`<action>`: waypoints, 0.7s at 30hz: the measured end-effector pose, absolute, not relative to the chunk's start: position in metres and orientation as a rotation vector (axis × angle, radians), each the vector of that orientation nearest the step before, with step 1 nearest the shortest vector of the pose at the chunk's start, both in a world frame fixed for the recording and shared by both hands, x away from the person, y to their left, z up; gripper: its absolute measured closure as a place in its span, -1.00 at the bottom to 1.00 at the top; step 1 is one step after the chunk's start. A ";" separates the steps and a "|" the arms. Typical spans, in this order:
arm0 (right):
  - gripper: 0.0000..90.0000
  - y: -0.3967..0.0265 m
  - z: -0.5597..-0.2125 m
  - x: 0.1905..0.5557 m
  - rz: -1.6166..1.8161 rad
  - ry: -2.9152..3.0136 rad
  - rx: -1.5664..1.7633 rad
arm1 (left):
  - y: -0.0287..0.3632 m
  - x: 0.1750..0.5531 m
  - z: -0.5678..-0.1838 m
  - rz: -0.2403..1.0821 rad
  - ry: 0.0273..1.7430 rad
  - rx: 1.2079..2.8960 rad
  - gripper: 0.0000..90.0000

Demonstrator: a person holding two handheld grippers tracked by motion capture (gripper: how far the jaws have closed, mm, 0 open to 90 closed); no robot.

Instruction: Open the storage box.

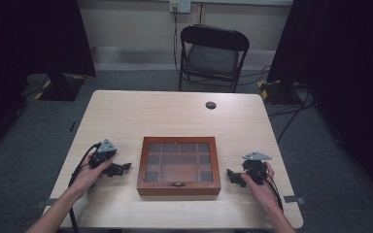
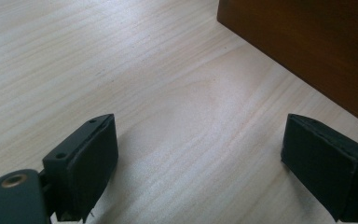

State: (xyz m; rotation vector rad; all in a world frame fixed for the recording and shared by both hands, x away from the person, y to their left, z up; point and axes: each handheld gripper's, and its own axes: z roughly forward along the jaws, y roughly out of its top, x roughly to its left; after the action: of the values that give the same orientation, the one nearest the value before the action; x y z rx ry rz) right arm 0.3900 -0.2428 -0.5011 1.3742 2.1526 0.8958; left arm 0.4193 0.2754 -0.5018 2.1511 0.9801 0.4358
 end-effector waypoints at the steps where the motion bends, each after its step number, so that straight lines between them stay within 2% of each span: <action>1: -0.96 -0.242 -0.501 0.390 0.890 2.149 1.386 | 0.275 0.419 -0.502 0.436 0.981 2.151 -0.77; 9: -0.92 -0.242 -0.498 0.391 0.861 2.173 1.376 | 0.275 0.419 -0.502 0.436 0.981 2.152 -0.77; 10: -0.86 -0.241 -0.498 0.391 0.868 2.177 1.374 | 0.275 0.419 -0.502 0.436 0.981 2.151 -0.77; 11: -0.61 -0.241 -0.496 0.390 0.889 2.178 1.370 | 0.275 0.419 -0.502 0.435 0.982 2.151 -0.77; 16: -0.67 -0.241 -0.489 0.390 0.897 2.172 1.378 | 0.275 0.419 -0.502 0.436 0.981 2.150 -0.77; 21: -0.63 -0.239 -0.482 0.388 0.935 2.173 1.386 | 0.275 0.419 -0.502 0.437 0.980 2.152 -0.77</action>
State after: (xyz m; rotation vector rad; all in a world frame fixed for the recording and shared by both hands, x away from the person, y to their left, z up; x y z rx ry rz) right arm 0.3877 -0.2390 -0.4815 1.3859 2.1730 0.9352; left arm 0.4192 0.2754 -0.5018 2.1518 0.9803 0.4368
